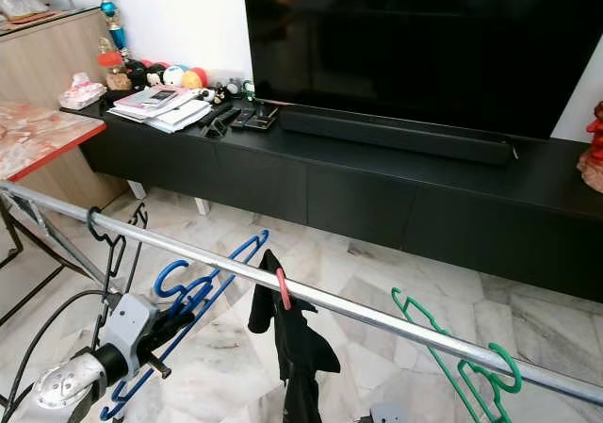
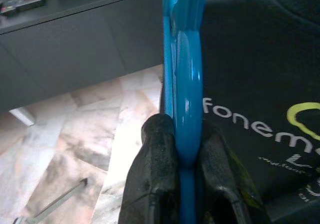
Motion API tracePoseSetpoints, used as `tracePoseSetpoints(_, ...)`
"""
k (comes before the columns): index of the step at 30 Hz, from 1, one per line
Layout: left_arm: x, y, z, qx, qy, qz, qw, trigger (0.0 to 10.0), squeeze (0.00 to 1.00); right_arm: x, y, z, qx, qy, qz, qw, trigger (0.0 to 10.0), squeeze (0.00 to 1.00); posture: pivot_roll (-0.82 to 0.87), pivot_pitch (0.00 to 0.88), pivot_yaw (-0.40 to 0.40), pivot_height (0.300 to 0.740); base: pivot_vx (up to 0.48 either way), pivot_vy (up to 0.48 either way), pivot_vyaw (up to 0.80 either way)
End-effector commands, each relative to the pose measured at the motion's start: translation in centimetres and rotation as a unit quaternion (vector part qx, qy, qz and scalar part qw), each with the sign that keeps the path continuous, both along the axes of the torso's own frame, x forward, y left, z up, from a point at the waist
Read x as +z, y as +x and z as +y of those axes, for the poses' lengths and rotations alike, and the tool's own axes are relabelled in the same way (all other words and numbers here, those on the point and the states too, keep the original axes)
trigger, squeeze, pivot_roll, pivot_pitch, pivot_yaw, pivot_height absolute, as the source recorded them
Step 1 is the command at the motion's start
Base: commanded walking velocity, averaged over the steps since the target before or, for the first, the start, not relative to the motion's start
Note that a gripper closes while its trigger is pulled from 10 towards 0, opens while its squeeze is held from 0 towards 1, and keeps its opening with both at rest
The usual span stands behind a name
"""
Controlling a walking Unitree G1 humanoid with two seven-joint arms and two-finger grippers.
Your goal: Hang hanger
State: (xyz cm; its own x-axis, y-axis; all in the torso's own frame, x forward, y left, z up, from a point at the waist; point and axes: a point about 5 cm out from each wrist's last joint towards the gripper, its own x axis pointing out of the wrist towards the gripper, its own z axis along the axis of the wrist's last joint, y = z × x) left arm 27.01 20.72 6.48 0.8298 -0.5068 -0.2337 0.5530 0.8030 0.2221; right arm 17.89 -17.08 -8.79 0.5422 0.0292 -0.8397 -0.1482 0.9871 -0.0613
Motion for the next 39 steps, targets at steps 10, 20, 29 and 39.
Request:
tracePoseSetpoints(10, 2.1, 2.8, 0.0, 0.016, 0.027, -0.012, 0.999, 10.0, 0.00, 0.0, 0.2, 0.6, -0.005, 0.002, -0.004, 1.000, 10.0, 0.00, 0.05, 0.027, 0.058, 0.740, 0.000, 0.000, 0.00)
tracePoseSetpoints(20, 1.9, 4.8, 0.2, 0.101, 0.013, 0.013, 0.995, 10.0, 0.00, 0.0, 0.2, 0.6, -0.003, 0.002, -0.001, 1.000, 10.0, 0.00, 0.05, 0.024, 0.047, 0.740, 0.000, 0.000, 0.00)
tracePoseSetpoints(29, 0.9, 6.3, 0.0, 0.199, -0.044, 0.063, 0.977, 10.0, 0.00, 0.0, 0.1, 0.5, 0.004, 0.000, 0.001, 1.000, 10.0, 0.00, 0.05, 0.023, 0.031, 0.740, 0.000, 0.000, 0.00)
tracePoseSetpoints(39, -0.5, 6.1, -1.1, 0.214, -0.058, 0.090, 0.971, 10.0, 1.00, 0.0, 0.1, 0.3, 0.007, -0.002, 0.002, 1.000, 10.0, 0.00, 0.04, 0.014, 0.027, 0.740, 0.000, 0.000, 0.00)
